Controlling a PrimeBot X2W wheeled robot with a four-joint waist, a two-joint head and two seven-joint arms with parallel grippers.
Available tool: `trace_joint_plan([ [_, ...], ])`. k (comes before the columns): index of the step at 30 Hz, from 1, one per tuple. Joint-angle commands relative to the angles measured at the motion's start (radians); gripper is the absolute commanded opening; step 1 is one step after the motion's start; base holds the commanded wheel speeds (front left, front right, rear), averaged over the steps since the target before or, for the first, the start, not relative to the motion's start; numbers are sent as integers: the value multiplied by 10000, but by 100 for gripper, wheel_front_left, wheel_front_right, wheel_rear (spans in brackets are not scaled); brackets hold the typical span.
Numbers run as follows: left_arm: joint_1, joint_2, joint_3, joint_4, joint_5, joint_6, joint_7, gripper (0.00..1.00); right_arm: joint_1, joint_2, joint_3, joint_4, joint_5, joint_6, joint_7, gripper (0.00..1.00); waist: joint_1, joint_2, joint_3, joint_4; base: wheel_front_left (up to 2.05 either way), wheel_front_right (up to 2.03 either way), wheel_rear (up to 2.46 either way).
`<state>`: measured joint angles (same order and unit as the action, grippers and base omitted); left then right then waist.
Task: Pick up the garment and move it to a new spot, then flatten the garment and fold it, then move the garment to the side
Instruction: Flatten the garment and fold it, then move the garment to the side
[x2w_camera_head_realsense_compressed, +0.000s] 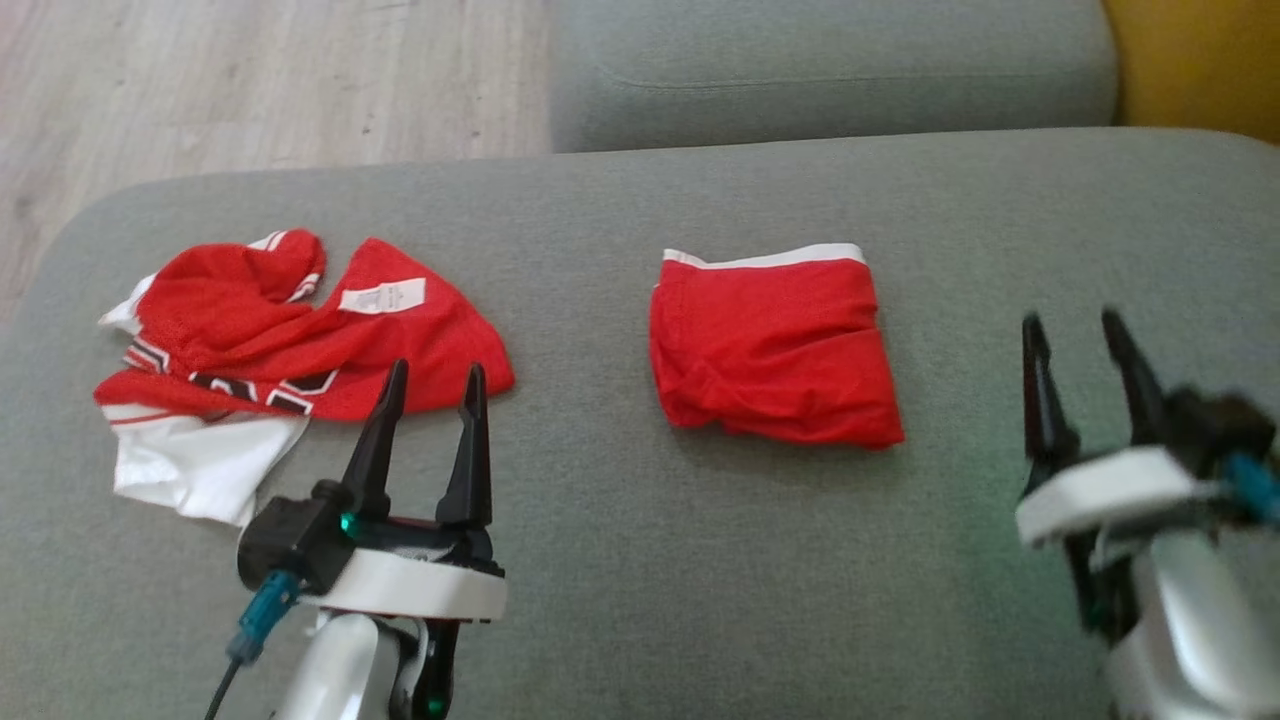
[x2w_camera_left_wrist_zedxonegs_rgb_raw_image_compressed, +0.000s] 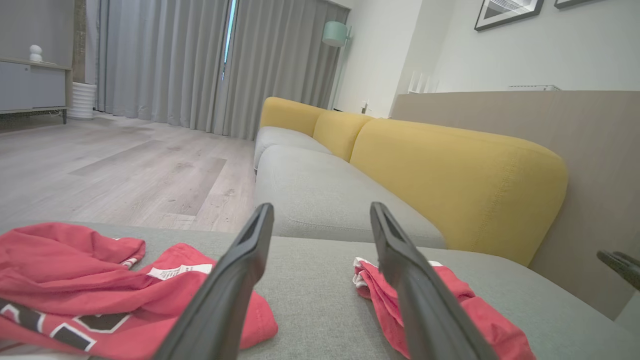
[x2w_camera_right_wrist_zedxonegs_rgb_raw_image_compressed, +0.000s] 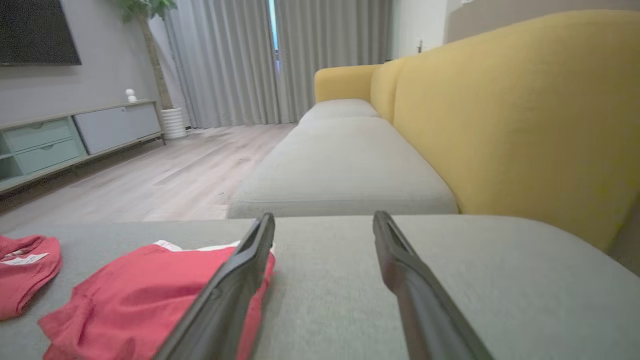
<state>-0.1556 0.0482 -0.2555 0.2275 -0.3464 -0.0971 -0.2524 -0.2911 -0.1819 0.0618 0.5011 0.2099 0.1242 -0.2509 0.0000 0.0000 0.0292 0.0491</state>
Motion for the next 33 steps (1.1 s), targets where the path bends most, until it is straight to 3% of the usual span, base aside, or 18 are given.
trace_joint_plan([
  [1, -269, 20, 388, -352, 141, -32, -93, 100, 106, 372, -178, -707, -362, 65, -107, 100, 0, 0, 19, -108, 0, 0, 0],
  [7, -68, 20, 375, -314, 392, -91, -93, 100, 1316, 1117, -876, -1685, -1224, 65, -107, 100, 0, 0, 85, -289, 0, 0, 0],
  [20, -194, 20, 173, -485, 433, -139, -93, 100, 1186, 1310, -1028, -2016, -1469, 65, -108, 100, 0, 0, 394, -91, 0, 0, 0],
  [27, -413, 20, 52, -578, 434, -149, -93, 100, 751, 1314, -1070, -1581, -1463, 65, -98, 100, 0, 0, 805, 219, 0, 0, 0],
  [33, -721, 20, -163, -596, 352, -145, -93, 100, -365, 1315, -974, -318, -1404, 65, 733, 100, 0, 0, 1347, 708, 0, 0, 0],
])
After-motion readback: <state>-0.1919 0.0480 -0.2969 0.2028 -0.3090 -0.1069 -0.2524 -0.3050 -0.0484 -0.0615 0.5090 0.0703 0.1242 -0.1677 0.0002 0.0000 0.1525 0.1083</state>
